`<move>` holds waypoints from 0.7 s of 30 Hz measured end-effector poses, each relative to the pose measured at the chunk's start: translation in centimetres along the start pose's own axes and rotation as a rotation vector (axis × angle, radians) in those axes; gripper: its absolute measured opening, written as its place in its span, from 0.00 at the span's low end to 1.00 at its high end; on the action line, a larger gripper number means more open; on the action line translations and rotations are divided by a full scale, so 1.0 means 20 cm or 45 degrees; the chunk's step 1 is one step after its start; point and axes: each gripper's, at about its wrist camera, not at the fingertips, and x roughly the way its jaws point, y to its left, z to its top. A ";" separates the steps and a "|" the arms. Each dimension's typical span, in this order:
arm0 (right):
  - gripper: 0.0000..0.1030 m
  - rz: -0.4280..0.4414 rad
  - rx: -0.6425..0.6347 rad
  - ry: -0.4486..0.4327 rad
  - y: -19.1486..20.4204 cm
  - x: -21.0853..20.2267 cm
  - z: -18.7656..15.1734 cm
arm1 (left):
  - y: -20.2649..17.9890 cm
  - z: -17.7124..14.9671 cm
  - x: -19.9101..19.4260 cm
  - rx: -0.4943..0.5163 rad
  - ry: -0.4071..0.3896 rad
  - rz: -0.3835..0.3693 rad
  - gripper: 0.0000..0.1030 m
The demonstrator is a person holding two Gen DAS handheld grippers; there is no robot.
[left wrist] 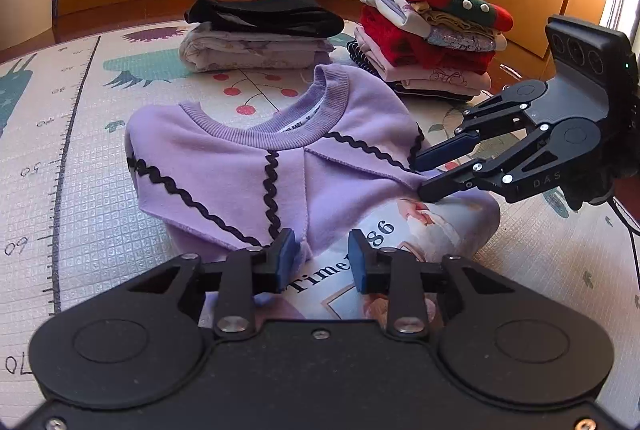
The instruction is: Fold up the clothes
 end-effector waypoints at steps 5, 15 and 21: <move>0.33 -0.042 -0.132 -0.086 0.12 -0.15 0.01 | -0.12 0.03 -0.07 0.038 -0.094 -0.029 0.27; 0.32 0.043 -0.158 -0.017 0.24 -0.03 -0.07 | -0.26 -0.08 0.13 0.209 -0.044 -0.024 0.30; 0.32 0.022 -0.229 -0.017 0.29 -0.07 -0.04 | -0.27 -0.03 0.00 0.245 -0.049 0.014 0.33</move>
